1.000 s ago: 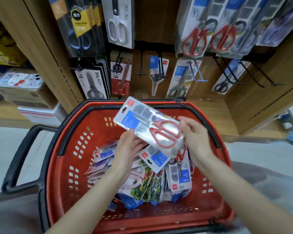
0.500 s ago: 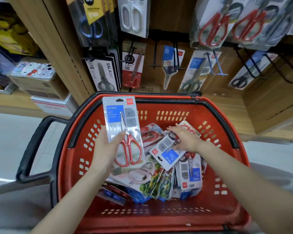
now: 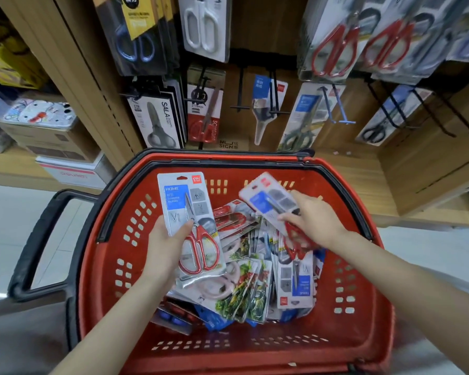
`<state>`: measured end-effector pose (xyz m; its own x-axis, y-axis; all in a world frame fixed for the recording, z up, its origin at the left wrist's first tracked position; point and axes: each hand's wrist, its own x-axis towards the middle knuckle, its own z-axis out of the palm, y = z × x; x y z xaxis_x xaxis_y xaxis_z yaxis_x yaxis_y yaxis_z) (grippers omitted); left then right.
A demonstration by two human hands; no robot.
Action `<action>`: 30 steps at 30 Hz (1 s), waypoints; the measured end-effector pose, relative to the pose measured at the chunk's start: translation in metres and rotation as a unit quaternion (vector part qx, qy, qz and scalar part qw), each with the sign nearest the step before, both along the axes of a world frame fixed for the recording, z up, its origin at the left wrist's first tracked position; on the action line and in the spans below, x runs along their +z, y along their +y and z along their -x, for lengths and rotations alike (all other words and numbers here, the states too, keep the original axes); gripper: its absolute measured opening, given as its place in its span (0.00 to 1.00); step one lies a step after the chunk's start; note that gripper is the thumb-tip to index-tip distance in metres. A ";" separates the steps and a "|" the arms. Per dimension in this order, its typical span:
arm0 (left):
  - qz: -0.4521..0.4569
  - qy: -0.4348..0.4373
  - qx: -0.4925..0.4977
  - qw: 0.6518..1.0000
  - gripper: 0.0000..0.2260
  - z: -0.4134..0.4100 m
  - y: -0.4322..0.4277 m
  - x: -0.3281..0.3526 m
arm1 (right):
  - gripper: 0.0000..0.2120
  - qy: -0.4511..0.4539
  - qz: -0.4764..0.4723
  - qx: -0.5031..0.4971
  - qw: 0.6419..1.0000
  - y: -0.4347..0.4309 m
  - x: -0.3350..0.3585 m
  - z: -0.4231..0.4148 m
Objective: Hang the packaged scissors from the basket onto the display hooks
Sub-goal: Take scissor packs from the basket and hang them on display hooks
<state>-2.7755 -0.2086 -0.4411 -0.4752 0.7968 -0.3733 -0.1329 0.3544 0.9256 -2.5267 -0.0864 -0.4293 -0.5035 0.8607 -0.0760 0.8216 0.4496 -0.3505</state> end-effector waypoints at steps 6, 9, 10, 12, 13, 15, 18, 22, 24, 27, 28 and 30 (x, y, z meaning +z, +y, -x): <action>-0.006 -0.033 -0.016 0.999 0.09 -0.026 0.005 0.010 | 0.10 0.367 0.265 -0.163 0.877 -0.024 0.030 0.010; -0.021 -0.038 -0.032 0.999 0.09 -0.038 0.009 0.023 | 0.11 0.363 0.296 -0.165 0.868 -0.032 0.036 0.007; -0.028 -0.034 -0.038 0.998 0.10 -0.041 0.010 0.027 | 0.11 0.362 0.295 -0.168 0.868 -0.035 0.039 0.005; -0.043 -0.013 -0.053 0.998 0.10 -0.044 0.012 0.035 | 0.11 0.364 0.290 -0.174 0.868 -0.037 0.045 -0.002; -0.051 0.000 -0.060 0.997 0.10 -0.045 0.013 0.039 | 0.11 0.367 0.292 -0.180 0.865 -0.037 0.048 -0.005; -0.066 0.015 -0.070 0.995 0.10 -0.048 0.016 0.047 | 0.10 0.371 0.286 -0.191 0.863 -0.038 0.055 -0.012; -0.090 0.021 -0.083 0.992 0.10 -0.059 0.023 0.061 | 0.09 0.389 0.268 -0.193 0.860 -0.037 0.067 -0.020; -0.137 0.016 -0.118 0.983 0.09 -0.083 0.036 0.082 | 0.09 0.421 0.231 -0.202 0.853 -0.034 0.082 -0.024; -0.157 0.017 -0.143 0.977 0.08 -0.096 0.044 0.093 | 0.09 0.435 0.208 -0.220 0.848 -0.029 0.090 -0.026; -0.185 0.036 -0.178 0.966 0.07 -0.114 0.059 0.109 | 0.08 0.451 0.176 -0.225 0.846 -0.022 0.106 -0.031; -0.190 0.042 -0.185 0.963 0.08 -0.120 0.065 0.114 | 0.08 0.453 0.159 -0.229 0.847 -0.018 0.113 -0.034; -0.202 0.049 -0.198 0.958 0.07 -0.129 0.079 0.126 | 0.09 0.453 0.115 -0.240 0.851 -0.006 0.128 -0.044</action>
<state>-2.6466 -0.1298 -0.3146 -0.1226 0.9919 0.0347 0.0320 -0.0310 0.9990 -2.4829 -0.0922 -0.3018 -0.0401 0.9985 -0.0380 0.2362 -0.0275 -0.9713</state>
